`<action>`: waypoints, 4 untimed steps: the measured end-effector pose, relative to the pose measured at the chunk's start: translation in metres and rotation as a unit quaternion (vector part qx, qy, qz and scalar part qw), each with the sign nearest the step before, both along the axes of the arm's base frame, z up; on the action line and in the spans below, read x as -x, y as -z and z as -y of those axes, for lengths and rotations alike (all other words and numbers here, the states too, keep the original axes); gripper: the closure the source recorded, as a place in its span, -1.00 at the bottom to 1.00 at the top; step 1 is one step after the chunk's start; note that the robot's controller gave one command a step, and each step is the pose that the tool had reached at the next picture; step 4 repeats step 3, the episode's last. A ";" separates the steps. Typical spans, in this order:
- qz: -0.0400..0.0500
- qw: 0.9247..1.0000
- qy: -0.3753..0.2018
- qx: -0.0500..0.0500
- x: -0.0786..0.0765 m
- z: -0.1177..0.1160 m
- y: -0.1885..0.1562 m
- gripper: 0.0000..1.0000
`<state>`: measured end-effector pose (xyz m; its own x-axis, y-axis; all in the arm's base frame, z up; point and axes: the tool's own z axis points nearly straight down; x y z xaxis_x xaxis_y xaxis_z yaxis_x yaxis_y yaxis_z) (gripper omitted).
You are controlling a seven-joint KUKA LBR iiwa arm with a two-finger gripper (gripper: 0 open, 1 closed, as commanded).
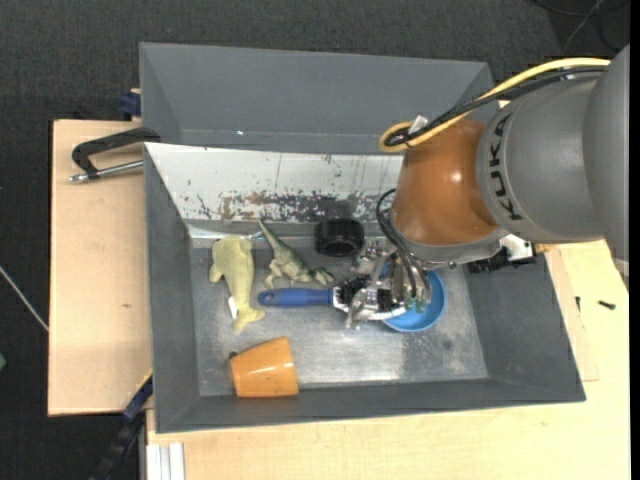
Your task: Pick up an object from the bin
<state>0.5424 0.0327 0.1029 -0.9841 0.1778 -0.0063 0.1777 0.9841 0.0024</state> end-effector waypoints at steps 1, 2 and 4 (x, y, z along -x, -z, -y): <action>0.000 1.000 0.000 0.000 -0.001 -0.001 -0.039 1.00; 0.001 1.000 -0.001 0.000 -0.003 -0.001 -0.074 1.00; 0.000 1.000 -0.001 0.000 -0.004 -0.002 -0.092 1.00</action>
Offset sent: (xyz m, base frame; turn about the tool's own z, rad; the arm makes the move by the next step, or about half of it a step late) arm 0.0000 0.0002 0.0362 0.0000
